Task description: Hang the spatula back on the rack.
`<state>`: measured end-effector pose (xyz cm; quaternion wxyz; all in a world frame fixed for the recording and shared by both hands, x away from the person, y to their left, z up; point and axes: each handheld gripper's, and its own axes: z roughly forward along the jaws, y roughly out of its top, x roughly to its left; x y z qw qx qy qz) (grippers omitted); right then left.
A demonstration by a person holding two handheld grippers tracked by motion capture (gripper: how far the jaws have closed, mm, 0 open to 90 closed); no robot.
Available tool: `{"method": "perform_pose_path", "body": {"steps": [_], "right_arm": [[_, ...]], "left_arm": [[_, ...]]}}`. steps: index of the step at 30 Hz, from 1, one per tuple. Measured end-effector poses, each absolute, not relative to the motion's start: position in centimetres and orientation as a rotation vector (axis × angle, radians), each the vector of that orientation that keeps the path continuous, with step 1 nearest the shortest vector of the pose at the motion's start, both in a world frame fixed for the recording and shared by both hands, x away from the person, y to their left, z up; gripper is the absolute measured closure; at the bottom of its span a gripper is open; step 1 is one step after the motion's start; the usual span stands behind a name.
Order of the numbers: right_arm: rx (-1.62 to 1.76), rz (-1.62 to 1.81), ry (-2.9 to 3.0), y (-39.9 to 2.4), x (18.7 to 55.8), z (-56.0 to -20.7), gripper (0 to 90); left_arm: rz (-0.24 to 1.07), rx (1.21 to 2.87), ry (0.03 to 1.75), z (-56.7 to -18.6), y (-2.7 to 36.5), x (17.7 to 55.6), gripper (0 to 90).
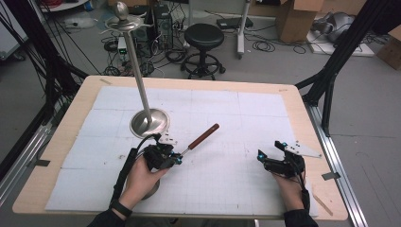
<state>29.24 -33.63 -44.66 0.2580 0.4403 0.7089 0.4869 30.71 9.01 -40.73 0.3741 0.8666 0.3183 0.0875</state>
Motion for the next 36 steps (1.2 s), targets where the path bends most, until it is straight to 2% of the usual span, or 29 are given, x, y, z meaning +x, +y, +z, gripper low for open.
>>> {"method": "perform_pose_path", "body": {"steps": [13, 36], "right_arm": [[1.196, 1.320, 1.917, -33.6, 29.3, -44.7, 16.2], [1.199, 1.320, 1.917, -33.6, 29.3, -44.7, 16.2]], "left_arm": [[0.211, 2.041, 0.813, -38.4, 12.2, 29.9, 84.3], [0.421, 1.795, 0.780, -32.5, 18.8, 27.8, 84.4]]}}
